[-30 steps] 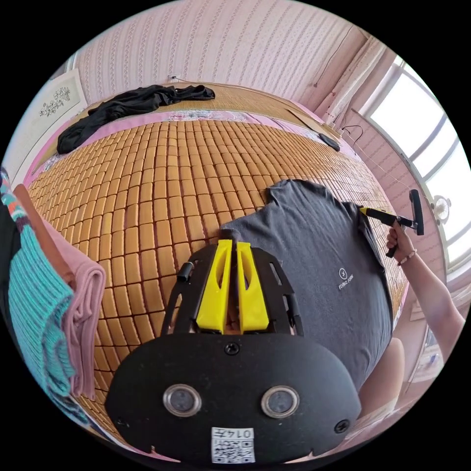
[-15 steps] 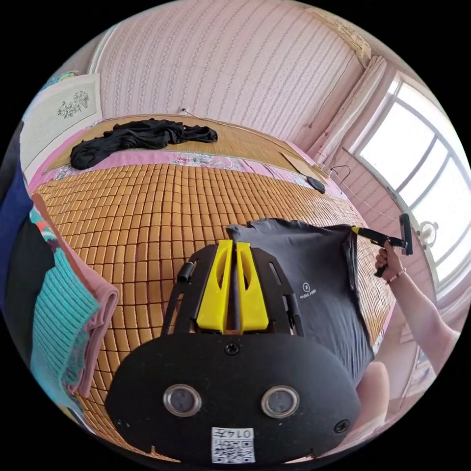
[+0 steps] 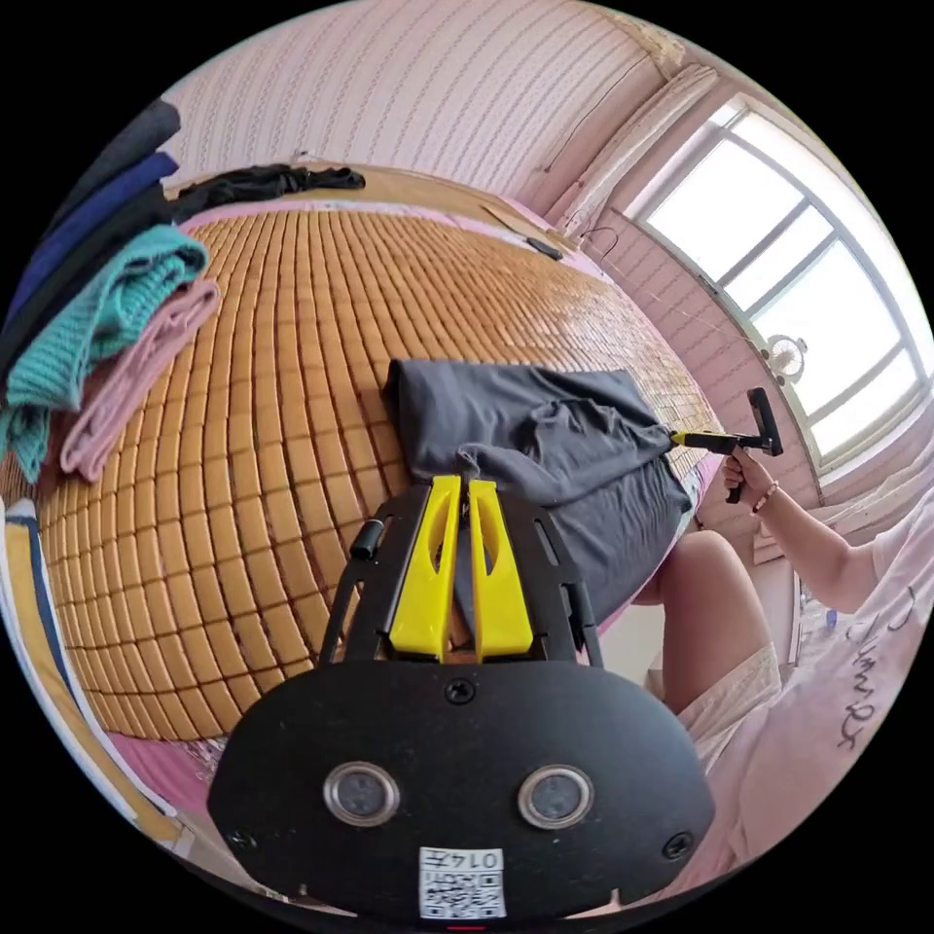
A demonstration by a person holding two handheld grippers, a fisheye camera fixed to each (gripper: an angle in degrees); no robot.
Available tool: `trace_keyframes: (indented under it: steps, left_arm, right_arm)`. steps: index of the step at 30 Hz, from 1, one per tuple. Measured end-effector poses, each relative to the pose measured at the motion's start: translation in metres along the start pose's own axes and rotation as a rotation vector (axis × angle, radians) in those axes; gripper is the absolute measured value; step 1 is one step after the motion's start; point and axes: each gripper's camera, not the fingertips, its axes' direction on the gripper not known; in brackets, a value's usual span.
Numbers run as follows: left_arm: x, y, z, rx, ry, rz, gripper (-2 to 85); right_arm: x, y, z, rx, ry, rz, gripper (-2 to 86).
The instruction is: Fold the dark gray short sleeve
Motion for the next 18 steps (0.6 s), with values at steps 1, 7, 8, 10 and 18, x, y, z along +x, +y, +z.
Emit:
trace_keyframes:
  steps: [1,7,8,10,18]
  left_arm:
    - [-0.001,0.004,0.004,-0.002,-0.012,-0.007,-0.8]
    - [-0.008,-0.002,-0.018,0.078,0.025,-0.067,-0.9]
    - [-0.004,-0.005,-0.027,0.097,0.038,-0.047,-0.9]
    - [0.000,-0.008,-0.039,0.116,0.050,-0.022,-0.8]
    - [-0.024,0.015,-0.023,0.058,0.123,-0.079,-0.3]
  right_arm:
    - [0.001,0.008,0.005,0.012,0.004,0.017,0.6]
    - [-0.007,0.017,-0.022,0.113,0.015,0.000,0.7]
    - [-0.010,0.019,-0.032,0.143,0.006,-0.021,0.8]
    - [-0.014,0.024,-0.043,0.175,-0.012,-0.041,0.8]
    - [-0.008,0.055,-0.016,0.097,-0.044,-0.029,2.0]
